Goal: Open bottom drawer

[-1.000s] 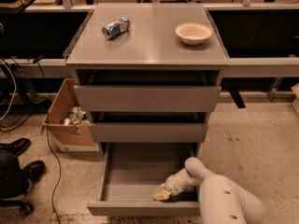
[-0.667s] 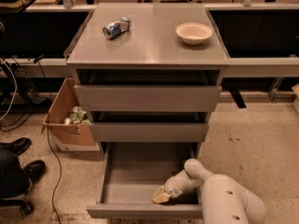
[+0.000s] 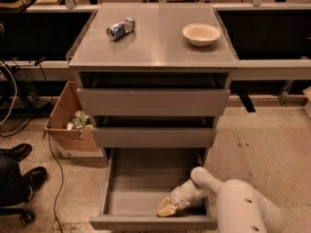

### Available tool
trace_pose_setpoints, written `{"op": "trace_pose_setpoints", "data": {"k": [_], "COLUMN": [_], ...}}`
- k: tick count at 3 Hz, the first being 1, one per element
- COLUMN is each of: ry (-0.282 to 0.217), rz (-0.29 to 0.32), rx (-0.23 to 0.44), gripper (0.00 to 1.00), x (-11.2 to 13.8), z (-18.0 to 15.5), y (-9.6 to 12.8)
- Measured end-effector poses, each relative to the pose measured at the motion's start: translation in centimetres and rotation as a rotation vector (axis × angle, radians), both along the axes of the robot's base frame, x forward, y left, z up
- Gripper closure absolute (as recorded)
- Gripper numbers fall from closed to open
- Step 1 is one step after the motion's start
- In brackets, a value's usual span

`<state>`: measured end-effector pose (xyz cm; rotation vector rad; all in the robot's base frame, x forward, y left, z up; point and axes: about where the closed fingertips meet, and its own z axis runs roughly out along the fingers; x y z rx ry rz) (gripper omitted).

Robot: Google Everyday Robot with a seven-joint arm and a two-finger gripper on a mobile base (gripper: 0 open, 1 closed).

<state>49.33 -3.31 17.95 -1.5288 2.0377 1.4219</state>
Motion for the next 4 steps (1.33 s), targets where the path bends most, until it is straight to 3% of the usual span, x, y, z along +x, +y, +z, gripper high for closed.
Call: {"op": "trace_pose_setpoints", "data": {"k": [1,2,3,4], "ry": [0.017,0.023,0.009,-0.017], "rz": [0.044,0.043,-0.055,-0.237], "rx": [0.008,0.020,0.048,0.107], "gripper": [1.00,1.00,1.00,1.00], "x": [-2.0,-3.6,-3.0,1.7], "z": [0.2,0.5,1.0,1.7], "y": [0.7,1.0,-0.7,-5.6]}}
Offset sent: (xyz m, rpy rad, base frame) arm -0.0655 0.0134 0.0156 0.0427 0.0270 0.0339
